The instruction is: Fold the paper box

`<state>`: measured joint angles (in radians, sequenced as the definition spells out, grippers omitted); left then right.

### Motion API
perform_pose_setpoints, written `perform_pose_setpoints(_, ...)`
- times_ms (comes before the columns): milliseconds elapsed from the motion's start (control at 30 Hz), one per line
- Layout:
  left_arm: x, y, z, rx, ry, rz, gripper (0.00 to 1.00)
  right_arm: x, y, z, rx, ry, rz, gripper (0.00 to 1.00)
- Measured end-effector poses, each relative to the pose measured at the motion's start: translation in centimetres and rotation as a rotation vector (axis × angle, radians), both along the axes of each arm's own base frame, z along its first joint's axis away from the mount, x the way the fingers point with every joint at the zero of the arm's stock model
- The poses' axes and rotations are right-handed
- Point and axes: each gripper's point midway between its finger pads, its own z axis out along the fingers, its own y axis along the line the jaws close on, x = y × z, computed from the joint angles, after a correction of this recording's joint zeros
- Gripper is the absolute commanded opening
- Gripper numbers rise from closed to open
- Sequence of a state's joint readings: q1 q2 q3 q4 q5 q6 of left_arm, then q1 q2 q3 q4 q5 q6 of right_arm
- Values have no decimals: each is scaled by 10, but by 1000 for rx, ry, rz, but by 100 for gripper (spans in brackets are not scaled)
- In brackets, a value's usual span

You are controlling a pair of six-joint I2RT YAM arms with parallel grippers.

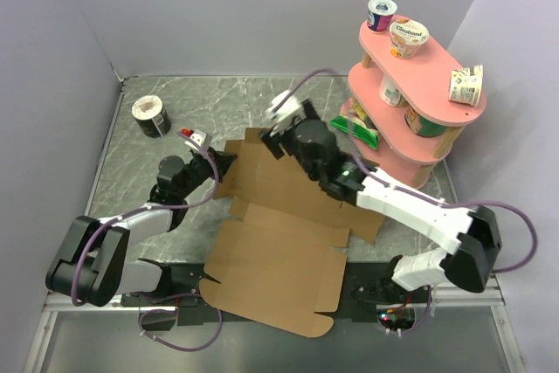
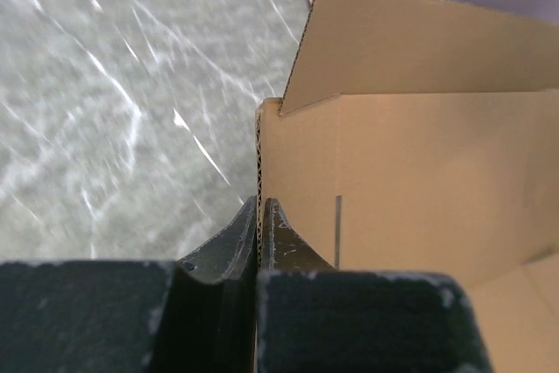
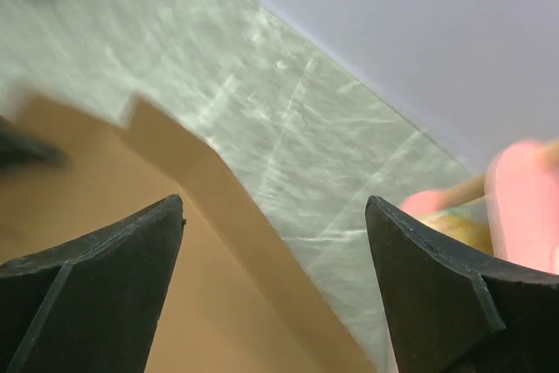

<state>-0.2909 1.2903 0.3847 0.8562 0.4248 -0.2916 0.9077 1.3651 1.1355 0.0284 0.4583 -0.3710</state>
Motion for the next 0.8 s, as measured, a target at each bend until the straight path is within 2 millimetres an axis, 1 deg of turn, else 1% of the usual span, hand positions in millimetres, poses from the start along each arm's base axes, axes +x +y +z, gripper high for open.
perform_pose_setpoints(67, 2, -4, 7, 18, -53, 21, 6, -6, -3, 26, 179, 46, -41, 91)
perform_pose_setpoints(100, 3, -6, 11, 26, -84, 34, 7, -10, -5, 36, 268, 72, -55, 91)
perform_pose_setpoints(167, 4, -10, 20, 43, -142, 59, 7, -17, -4, 45, 439, 138, -62, 91)
perform_pose_setpoints(233, 5, -12, 27, 56, -185, 83, 7, -20, 2, 47, 572, 204, -64, 89)
perform_pose_setpoints(333, 5, -16, 32, 90, -236, 119, 7, -19, 22, 33, 706, 334, -80, 88)
perform_pose_setpoints(433, 2, -21, 36, 121, -279, 154, 7, -18, 44, 7, 782, 462, -95, 88)
perform_pose_setpoints(500, 0, -23, 37, 135, -302, 172, 7, -20, 56, -7, 833, 539, -102, 88)
perform_pose_setpoints(533, -2, -24, 37, 143, -314, 182, 7, -21, 60, -11, 859, 571, -108, 88)
perform_pose_setpoints(667, -9, -24, 37, 164, -348, 216, 7, -19, 71, -15, 978, 642, -137, 87)
perform_pose_setpoints(800, -12, -26, 40, 175, -372, 239, 7, -10, 73, -27, 1018, 664, -198, 87)
